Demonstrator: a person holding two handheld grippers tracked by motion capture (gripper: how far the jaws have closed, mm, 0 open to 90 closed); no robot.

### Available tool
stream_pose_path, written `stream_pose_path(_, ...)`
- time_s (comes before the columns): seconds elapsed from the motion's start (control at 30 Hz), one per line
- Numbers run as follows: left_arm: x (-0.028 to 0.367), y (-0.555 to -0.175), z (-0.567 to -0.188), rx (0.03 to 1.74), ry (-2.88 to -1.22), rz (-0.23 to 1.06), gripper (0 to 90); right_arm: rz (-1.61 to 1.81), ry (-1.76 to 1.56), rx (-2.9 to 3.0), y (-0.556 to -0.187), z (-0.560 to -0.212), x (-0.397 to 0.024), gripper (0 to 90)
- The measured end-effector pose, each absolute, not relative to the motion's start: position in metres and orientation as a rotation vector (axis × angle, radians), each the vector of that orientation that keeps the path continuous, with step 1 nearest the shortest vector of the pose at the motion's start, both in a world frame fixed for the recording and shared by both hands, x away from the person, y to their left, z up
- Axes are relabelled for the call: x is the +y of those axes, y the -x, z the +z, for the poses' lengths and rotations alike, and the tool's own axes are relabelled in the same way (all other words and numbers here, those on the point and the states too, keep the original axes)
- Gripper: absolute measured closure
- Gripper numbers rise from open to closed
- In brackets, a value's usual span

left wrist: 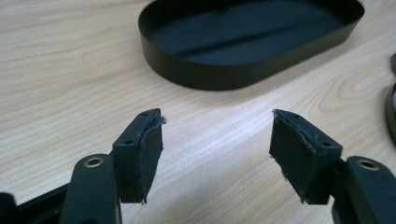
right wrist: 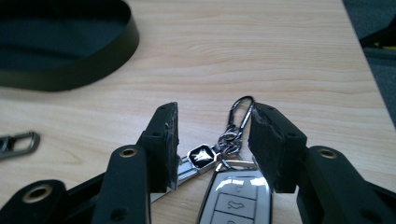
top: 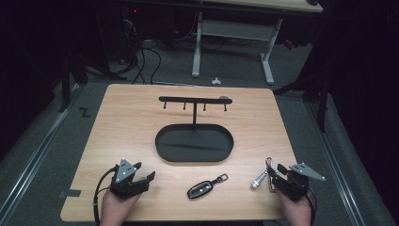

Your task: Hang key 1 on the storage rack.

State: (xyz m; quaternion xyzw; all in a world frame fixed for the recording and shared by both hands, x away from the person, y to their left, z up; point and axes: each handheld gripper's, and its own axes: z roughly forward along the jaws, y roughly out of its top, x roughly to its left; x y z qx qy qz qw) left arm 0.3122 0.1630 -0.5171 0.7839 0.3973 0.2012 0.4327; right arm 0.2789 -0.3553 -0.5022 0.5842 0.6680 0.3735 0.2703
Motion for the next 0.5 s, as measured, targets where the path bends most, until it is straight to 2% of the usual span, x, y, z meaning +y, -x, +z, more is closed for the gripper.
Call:
stream_pose_path(0.2,0.161,-0.315,-0.517,0.985,-1.917,0.472,35.3,0.974,-1.52,1.838,-0.277,-0.504,-0.349,52.3)
stream_pose_path(0.5,0.149,-0.316,-0.52,0.94,-1.967,0.469,33.8,0.971,-1.408,1.906,-0.265,-0.501,-0.335,52.9)
